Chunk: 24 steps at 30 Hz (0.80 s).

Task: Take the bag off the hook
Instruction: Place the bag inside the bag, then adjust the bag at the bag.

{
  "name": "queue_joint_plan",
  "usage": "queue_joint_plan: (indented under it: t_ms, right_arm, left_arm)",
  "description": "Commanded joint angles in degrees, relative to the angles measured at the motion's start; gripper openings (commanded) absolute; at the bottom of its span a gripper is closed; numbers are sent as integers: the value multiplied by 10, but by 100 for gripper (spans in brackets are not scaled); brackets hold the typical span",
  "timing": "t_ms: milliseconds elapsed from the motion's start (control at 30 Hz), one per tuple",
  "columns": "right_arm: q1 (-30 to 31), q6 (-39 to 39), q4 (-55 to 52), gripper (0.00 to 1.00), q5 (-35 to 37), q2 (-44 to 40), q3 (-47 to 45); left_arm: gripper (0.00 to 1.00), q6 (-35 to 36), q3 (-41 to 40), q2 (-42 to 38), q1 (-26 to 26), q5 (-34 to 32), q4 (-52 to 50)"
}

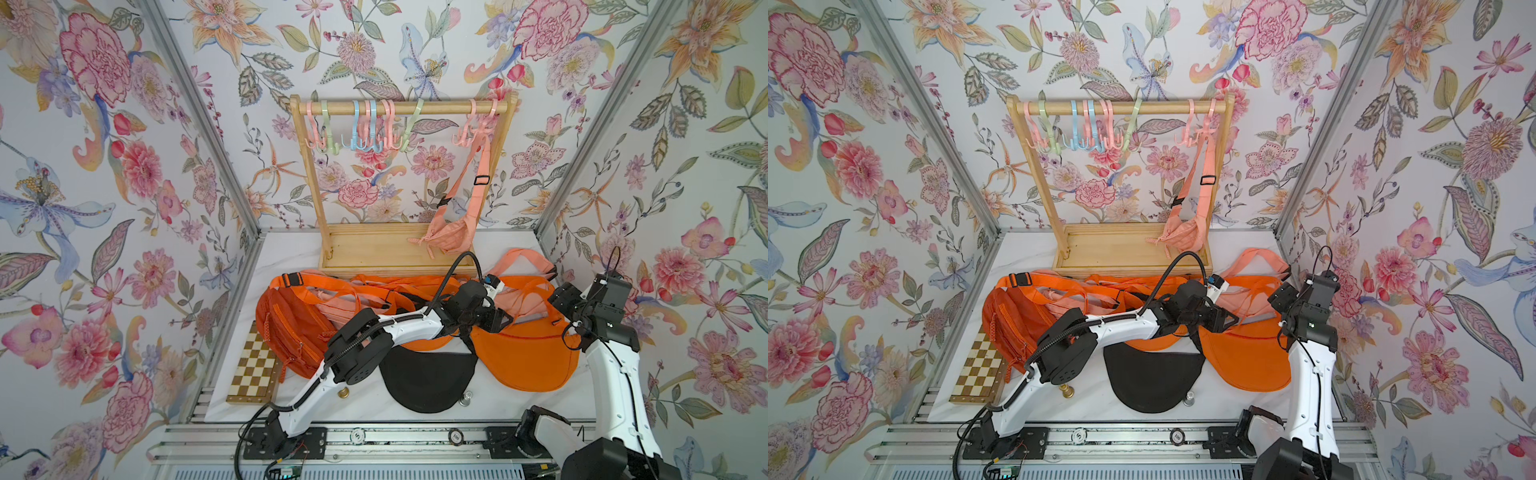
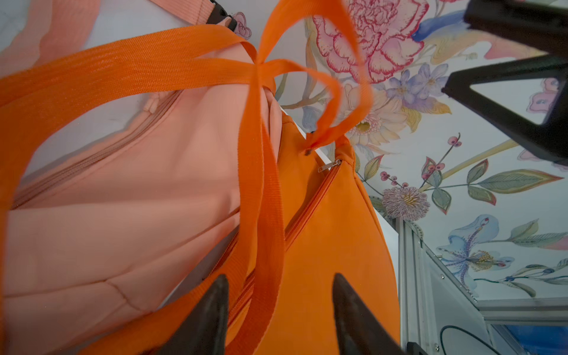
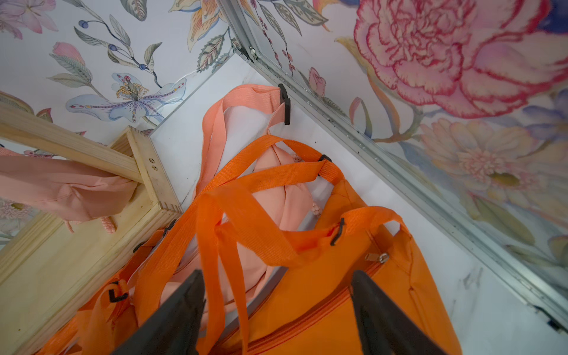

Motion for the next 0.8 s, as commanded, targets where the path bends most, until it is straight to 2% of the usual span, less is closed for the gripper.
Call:
queue_joint_plan:
  t_ms: [0,33,67,267,333,367,567,767]
  right_arm:
    - [6,4,-27,84,8,-24,10]
    - [7,4,-32,86,8,-30,14]
    - [10,5,-39,87,8,-36,18]
    - [37,0,-95,89,20,-88,28]
    - [45,-2,-116,92,26,-105,21]
    - [47,-6,-128,100,35,-108,18]
    - [31,-22,-138,99,58,-96,-1]
    - [-9,-22,-138,99,22,-99,-21]
  left_arm:
    - [69,-1,-23,-61,-6,-1,23]
    - [79,0,-31,-68,-6,-1,25]
    - [99,3,-39,-76,-7,-2,27]
    - [99,19,-101,-135,-8,-24,41]
    - [98,29,-115,-155,-8,-32,34]
    - [97,41,-120,-164,-9,-40,21]
    - [92,164,-103,-181,-18,-143,-138]
    - [99,209,-67,-128,-17,-150,-246]
